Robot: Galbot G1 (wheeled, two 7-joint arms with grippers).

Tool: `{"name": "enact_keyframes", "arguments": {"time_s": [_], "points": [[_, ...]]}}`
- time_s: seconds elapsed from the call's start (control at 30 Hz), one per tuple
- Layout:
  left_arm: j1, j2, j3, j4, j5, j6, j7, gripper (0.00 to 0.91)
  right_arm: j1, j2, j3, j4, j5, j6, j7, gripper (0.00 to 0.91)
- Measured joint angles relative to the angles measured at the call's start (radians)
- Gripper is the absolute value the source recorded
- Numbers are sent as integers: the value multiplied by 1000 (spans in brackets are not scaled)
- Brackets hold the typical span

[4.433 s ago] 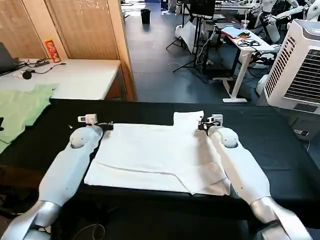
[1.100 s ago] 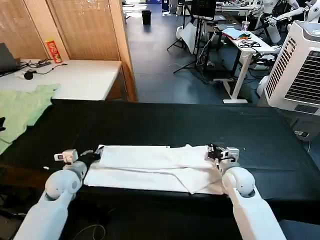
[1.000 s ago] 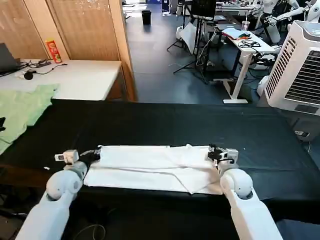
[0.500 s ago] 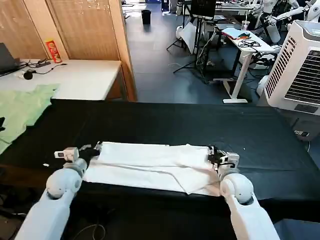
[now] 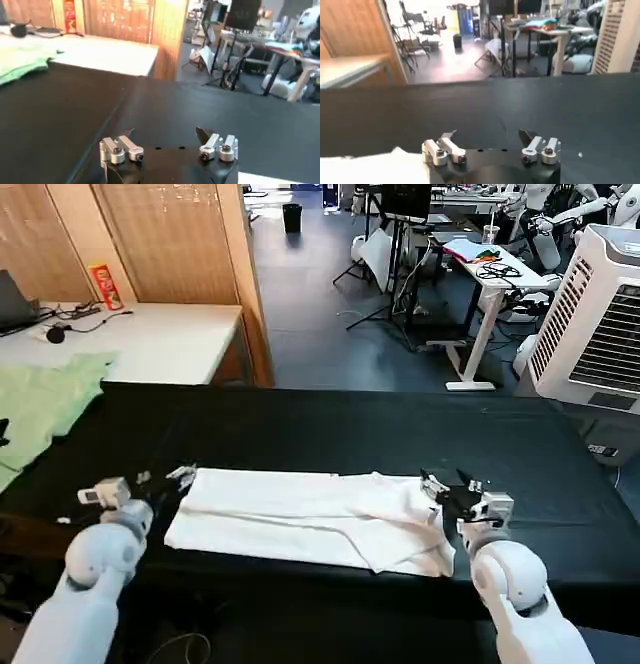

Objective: Fold and organize the clothes.

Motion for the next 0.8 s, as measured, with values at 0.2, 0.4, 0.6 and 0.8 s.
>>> {"name": "enact_keyframes", "arguments": {"time_s": [0.2, 0.4, 0.6, 0.8], "points": [[79, -42, -7, -29, 27, -3, -1, 878, -24, -5, 10, 50, 9, 0, -4, 878], [98, -65, -7, -23, 53, -9, 0, 195, -28, -4, 10, 68, 10, 1, -3, 878], [112, -73, 0, -13, 97, -12, -1, 68, -23, -1, 6, 75, 7, 2, -6, 878], [114, -80, 9, -7, 121, -15, 1, 0, -15, -2, 5, 78, 6, 2, -6, 878]]}}
